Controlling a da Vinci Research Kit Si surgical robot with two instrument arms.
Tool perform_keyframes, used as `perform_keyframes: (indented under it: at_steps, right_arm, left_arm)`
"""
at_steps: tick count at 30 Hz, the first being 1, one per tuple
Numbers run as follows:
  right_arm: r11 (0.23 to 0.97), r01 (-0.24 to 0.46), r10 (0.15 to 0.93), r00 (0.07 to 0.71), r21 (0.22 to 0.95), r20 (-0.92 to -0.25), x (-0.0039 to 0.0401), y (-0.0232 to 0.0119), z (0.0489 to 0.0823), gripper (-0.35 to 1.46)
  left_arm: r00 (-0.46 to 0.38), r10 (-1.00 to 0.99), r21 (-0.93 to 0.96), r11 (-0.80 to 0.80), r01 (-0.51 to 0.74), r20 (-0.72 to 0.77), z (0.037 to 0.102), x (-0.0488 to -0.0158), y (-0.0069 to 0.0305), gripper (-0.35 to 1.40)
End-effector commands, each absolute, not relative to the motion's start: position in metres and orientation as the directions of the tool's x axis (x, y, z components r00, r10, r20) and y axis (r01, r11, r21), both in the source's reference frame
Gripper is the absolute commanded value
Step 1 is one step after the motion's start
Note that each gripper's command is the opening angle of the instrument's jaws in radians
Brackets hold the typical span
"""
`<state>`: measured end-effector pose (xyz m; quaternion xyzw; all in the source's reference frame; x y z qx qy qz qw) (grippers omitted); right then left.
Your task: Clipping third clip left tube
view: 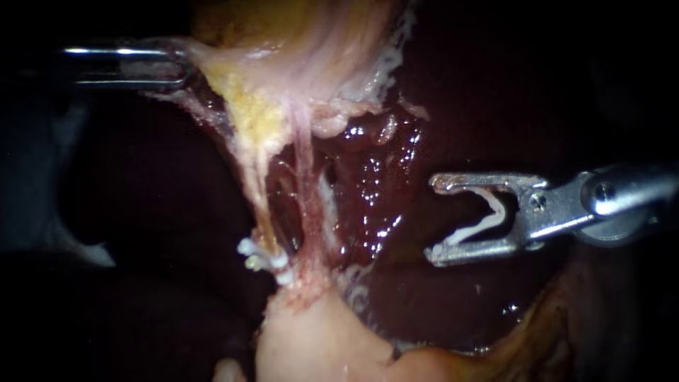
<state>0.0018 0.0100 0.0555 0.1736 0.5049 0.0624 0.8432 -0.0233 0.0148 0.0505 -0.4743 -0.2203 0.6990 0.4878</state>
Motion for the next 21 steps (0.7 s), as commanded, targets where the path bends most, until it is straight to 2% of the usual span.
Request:
perform_keyframes:
  at_steps: [1,4,13,21]
  right_arm:
    - [0.932,0.072,0.282,0.477,0.356,-0.832,0.0018,0.0100,0.0554,0.50]
    - [0.925,0.086,0.290,0.468,0.369,-0.835,0.0025,0.0098,0.0553,0.50]
    - [0.841,0.076,0.467,0.399,0.536,-0.789,0.0086,0.0081,0.0550,0.50]
    - [0.780,0.082,0.568,0.325,0.620,-0.756,0.0146,0.0084,0.0559,0.49]
  left_arm:
    - [-0.072,0.891,-0.772,-0.427,-0.471,-0.449,0.0504,-0.0230,0.0148,-0.35]
    - [-0.072,0.890,-0.771,-0.427,-0.472,-0.449,0.0506,-0.0229,0.0148,-0.35]
    - [-0.069,0.890,-0.768,-0.427,-0.477,-0.452,0.0509,-0.0237,0.0145,-0.35]
    - [-0.069,0.889,-0.768,-0.428,-0.476,-0.453,0.0513,-0.0243,0.0142,-0.35]
